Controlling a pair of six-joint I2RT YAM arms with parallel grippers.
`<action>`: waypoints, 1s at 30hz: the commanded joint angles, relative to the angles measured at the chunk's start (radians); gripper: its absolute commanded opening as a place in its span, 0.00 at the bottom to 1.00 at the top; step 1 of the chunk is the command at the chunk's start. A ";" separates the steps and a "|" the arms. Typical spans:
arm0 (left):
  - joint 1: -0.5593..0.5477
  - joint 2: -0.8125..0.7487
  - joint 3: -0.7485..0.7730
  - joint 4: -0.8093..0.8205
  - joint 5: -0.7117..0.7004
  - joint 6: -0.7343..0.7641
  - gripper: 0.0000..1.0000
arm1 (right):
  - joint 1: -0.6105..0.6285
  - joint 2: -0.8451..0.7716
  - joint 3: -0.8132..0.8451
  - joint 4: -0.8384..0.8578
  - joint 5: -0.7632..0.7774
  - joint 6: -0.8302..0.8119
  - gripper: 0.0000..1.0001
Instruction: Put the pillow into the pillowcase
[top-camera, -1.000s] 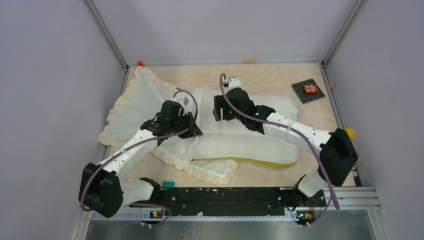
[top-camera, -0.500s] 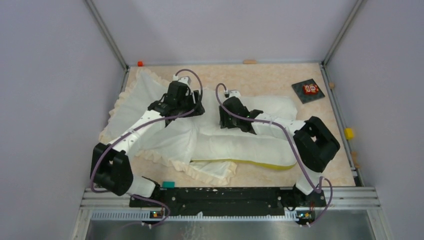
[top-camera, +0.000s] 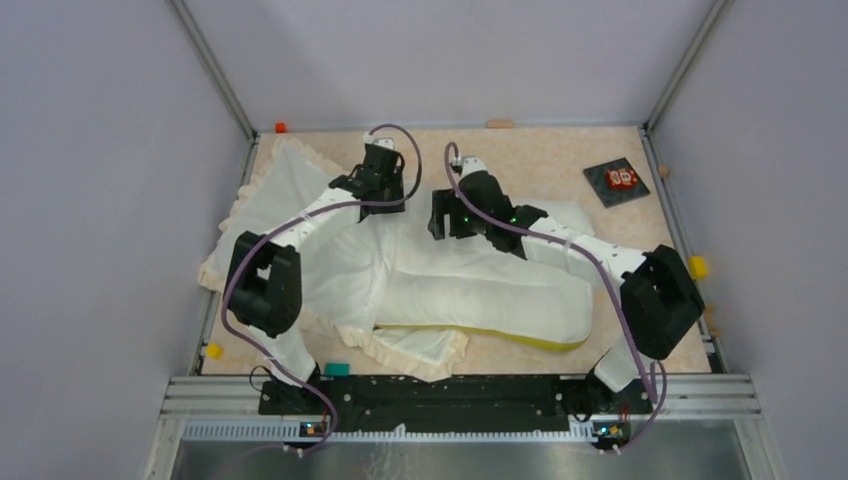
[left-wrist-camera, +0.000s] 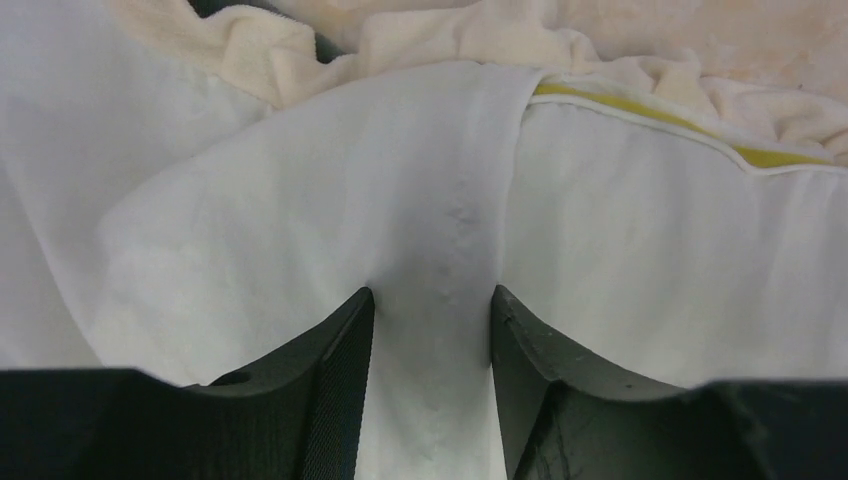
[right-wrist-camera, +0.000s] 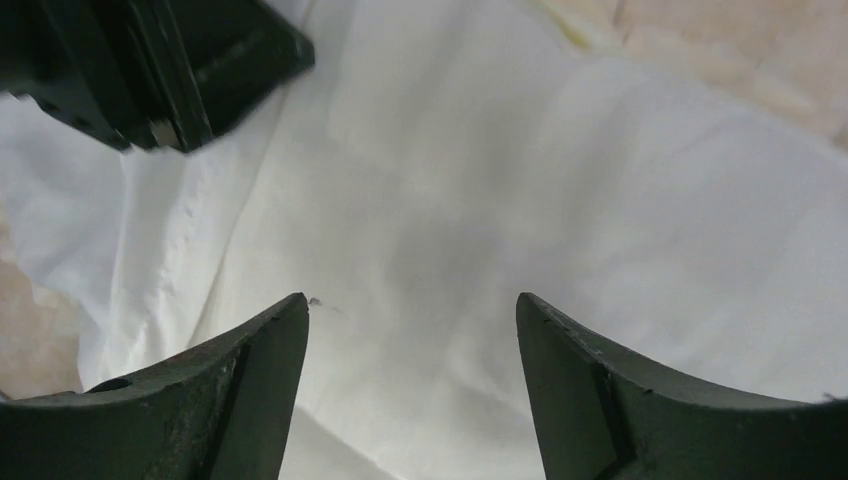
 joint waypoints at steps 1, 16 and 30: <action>-0.003 0.003 0.046 0.037 -0.051 0.025 0.47 | -0.073 0.012 0.117 0.151 -0.140 -0.182 0.77; -0.003 0.040 0.093 0.047 0.017 -0.027 0.00 | -0.121 0.368 0.165 0.424 -0.338 -0.255 0.76; -0.101 -0.144 0.012 0.293 0.225 -0.159 0.00 | -0.121 0.263 0.039 0.544 -0.356 0.209 0.00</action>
